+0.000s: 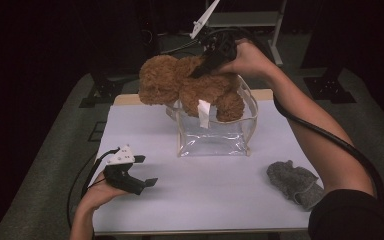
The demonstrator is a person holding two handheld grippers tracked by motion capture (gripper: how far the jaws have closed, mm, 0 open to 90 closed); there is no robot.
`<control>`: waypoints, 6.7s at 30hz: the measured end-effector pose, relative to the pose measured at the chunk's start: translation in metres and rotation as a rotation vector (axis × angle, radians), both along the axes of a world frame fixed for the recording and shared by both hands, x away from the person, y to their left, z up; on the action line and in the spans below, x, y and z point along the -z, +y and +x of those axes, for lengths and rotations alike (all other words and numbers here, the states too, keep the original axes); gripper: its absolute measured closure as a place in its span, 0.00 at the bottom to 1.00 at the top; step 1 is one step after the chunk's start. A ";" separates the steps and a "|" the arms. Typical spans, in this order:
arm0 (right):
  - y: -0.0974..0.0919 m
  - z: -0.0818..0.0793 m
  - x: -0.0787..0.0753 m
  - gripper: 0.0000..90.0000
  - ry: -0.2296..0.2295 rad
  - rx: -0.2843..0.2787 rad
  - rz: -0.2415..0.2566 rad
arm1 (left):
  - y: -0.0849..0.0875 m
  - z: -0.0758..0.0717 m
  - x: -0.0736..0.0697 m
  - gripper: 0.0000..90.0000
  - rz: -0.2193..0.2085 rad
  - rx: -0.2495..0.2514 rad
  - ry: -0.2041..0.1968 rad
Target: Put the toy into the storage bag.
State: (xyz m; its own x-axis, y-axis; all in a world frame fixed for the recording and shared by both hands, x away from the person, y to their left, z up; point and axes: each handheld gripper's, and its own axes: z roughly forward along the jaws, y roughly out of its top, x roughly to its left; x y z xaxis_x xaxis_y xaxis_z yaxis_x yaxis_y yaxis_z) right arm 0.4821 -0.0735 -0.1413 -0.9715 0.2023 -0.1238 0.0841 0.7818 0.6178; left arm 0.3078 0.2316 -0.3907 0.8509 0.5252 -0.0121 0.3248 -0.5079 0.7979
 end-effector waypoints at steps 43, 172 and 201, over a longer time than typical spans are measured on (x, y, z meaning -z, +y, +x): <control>-0.075 0.034 0.076 0.73 0.114 0.177 0.014 | -0.004 -0.001 0.002 0.09 0.011 0.016 0.009; -0.187 -0.057 0.091 0.48 0.124 0.317 0.197 | -0.007 -0.001 -0.001 0.09 -0.003 0.023 -0.002; -0.248 -0.084 0.160 0.39 0.189 0.436 0.284 | -0.004 -0.001 0.000 0.09 -0.006 0.007 -0.001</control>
State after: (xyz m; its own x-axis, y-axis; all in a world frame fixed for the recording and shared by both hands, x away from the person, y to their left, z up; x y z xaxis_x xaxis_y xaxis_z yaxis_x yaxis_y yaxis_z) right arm 0.3977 -0.3219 -0.3015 -0.7905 0.5905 0.1627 0.4924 0.4547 0.7422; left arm 0.3064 0.2275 -0.3905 0.8544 0.5195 -0.0146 0.3209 -0.5052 0.8011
